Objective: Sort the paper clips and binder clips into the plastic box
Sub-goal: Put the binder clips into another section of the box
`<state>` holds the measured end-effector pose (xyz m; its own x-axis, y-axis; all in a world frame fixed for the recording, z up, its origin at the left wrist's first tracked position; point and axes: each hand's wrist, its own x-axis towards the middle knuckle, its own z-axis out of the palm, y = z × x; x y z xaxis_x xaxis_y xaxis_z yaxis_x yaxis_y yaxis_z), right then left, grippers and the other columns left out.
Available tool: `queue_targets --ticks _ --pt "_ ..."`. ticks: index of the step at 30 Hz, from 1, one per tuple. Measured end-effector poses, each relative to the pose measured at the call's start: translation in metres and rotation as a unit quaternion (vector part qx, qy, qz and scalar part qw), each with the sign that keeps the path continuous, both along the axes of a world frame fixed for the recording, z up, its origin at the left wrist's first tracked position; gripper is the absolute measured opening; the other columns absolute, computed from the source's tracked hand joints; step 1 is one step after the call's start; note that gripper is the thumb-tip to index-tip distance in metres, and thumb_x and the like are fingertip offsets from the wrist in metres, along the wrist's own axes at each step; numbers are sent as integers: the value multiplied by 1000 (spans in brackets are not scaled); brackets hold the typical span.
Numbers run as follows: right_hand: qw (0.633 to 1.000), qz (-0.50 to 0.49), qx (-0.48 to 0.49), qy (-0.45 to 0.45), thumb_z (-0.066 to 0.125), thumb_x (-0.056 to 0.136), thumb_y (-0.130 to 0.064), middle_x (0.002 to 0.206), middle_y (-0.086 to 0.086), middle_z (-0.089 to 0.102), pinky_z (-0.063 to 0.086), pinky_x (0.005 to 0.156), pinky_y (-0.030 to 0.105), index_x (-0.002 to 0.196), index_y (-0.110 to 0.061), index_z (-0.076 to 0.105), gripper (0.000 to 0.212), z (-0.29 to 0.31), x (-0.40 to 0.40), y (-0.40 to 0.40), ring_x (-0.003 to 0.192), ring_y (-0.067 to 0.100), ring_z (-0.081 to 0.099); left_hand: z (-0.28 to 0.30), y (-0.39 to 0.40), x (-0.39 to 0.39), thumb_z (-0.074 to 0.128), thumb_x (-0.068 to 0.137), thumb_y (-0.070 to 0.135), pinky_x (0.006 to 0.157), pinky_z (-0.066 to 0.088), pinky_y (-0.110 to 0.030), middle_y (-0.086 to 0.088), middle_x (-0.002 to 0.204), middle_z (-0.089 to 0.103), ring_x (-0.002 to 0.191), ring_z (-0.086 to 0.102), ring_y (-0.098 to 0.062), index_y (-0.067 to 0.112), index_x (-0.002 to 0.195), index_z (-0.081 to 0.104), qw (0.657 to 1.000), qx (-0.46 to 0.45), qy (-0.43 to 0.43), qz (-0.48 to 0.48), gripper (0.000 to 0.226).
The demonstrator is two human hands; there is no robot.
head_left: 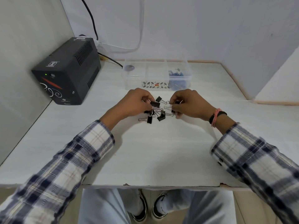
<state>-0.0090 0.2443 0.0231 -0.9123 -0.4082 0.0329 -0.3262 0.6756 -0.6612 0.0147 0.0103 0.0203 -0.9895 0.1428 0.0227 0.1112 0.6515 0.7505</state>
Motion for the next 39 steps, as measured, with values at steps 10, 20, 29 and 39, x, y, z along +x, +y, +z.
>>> queue_targets --ticks 10,20,29,39 --pt "834 -156 -424 -317 48 93 2 85 21 61 57 51 24 100 5 62 16 6 -3 -1 57 22 59 0 6 -1 71 85 59 86 45 -32 5 115 57 102 54 -15 23 124 62 989 -139 -7 -55 54" --pt "679 -147 -520 -496 63 92 -25 80 16 61 55 46 22 96 -1 59 25 12 -3 -1 70 24 64 0 17 -10 81 82 27 83 57 -38 0 104 68 92 66 -21 21 117 70 989 -147 14 -33 37" --pt "801 -157 -435 -380 60 95 1 85 18 62 60 55 23 91 2 61 4 4 -1 -12 67 26 68 2 8 -10 80 79 18 56 50 -26 -8 84 74 67 64 -19 18 97 74 998 27 -23 46 19" --pt "849 -150 -438 -253 55 91 16 111 22 57 65 71 33 93 7 60 11 62 -49 -49 101 36 66 60 -1 -63 78 77 -2 63 63 -34 -18 82 73 56 69 -25 3 83 66 964 212 36 154 15"
